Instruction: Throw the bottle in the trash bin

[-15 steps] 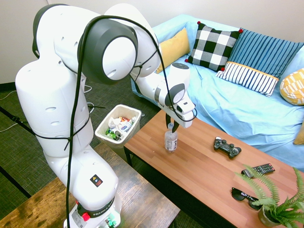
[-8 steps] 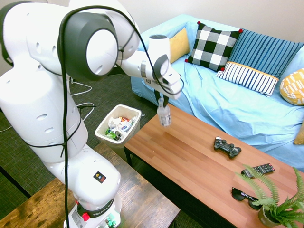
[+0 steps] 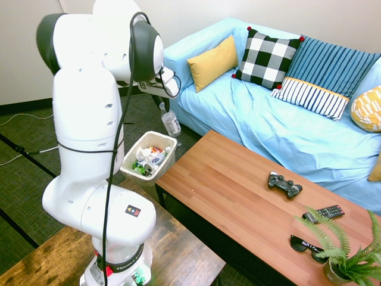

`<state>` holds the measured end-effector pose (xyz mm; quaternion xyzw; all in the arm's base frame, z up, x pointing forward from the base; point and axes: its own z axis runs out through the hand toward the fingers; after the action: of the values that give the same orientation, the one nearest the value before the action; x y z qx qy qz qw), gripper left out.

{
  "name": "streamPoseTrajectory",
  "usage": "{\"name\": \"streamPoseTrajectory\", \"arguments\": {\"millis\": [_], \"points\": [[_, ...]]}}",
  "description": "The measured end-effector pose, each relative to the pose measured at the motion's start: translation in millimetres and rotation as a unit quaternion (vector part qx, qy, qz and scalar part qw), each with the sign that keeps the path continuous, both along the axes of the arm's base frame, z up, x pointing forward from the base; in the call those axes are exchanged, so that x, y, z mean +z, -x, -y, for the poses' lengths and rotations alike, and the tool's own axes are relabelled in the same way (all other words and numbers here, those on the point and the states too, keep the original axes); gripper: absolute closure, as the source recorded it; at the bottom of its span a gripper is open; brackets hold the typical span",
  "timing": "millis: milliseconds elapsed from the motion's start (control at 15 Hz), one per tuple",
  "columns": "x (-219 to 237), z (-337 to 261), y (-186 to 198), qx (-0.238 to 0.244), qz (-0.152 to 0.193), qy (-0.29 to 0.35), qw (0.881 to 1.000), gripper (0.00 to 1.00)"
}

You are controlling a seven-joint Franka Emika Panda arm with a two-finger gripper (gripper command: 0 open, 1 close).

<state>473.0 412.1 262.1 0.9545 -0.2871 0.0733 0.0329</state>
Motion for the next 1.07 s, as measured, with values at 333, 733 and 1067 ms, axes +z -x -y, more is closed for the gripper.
{"name": "streamPoseTrajectory", "arguments": {"millis": [333,733,1067], "points": [[-50,-63,11,0.037,0.012,0.018,0.999,1.00],[-124,-74,4,0.030,-0.007,0.036,0.999,0.00],[-133,-73,10,0.035,-0.023,0.049,0.998,0.00]]}}
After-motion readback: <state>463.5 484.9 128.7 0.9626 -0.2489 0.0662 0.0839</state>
